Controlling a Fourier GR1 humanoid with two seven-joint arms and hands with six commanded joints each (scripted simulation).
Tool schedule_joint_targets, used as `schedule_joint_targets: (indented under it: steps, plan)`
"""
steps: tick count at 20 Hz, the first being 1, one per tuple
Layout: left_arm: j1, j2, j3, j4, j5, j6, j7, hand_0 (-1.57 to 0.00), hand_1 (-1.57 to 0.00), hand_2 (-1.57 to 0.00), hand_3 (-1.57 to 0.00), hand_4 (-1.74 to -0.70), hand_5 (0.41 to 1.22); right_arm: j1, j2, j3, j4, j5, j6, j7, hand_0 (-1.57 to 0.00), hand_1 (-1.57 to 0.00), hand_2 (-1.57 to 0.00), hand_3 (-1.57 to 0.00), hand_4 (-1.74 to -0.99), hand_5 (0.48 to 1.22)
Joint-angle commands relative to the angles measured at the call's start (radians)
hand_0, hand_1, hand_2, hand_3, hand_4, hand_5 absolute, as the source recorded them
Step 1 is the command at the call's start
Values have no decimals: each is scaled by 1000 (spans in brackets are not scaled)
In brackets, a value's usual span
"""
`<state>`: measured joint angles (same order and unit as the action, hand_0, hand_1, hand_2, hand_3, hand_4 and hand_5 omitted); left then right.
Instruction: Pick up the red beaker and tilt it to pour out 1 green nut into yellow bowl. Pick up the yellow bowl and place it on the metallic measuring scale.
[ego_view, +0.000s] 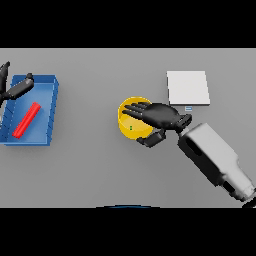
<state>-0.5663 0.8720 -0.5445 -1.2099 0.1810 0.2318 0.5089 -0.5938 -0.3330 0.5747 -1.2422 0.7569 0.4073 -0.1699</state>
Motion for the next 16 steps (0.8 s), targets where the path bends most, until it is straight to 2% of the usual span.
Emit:
schedule_joint_targets:
  steps: [1,5,7,11,13,14,15,16]
  plan:
    - [5,-4,-2,0,3,-3,-6,1,1,1,1,-795,734,-5,3,6,7,-2,14,-4,1,1,1,1,-1270,678]
    - [3,0,5,2,11,-8,2,1,1,1,1,-799,737,-39,-2,30,62,18,43,-8,1,1,1,1,-1300,671]
    - [3,3,4,2,12,-13,2,1,1,1,1,-798,736,-41,7,50,63,27,60,-4,1,1,1,1,-1306,681]
    - [-6,-9,-1,2,2,-1,3,1,1,1,1,-793,729,-68,32,70,101,45,69,20,1,1,-4,-11,-1308,729]
    - [2,-3,1,6,4,-6,-10,1,1,1,1,-792,725,-69,36,79,121,57,66,29,-16,-40,-68,-94,-1339,784]
    - [5,5,5,-6,7,-3,-9,1,1,1,1,-792,723,-63,37,91,108,71,57,43,-93,-107,-133,-160,-1362,820]
    - [5,-2,5,-2,8,1,-7,1,1,1,1,-793,722,-66,33,95,112,73,57,28,-258,-236,-233,-249,-1387,900]
    - [8,0,6,-3,11,2,1,1,1,1,1,-793,723,-68,25,95,104,69,70,17,-508,-437,-388,-359,-1425,964]
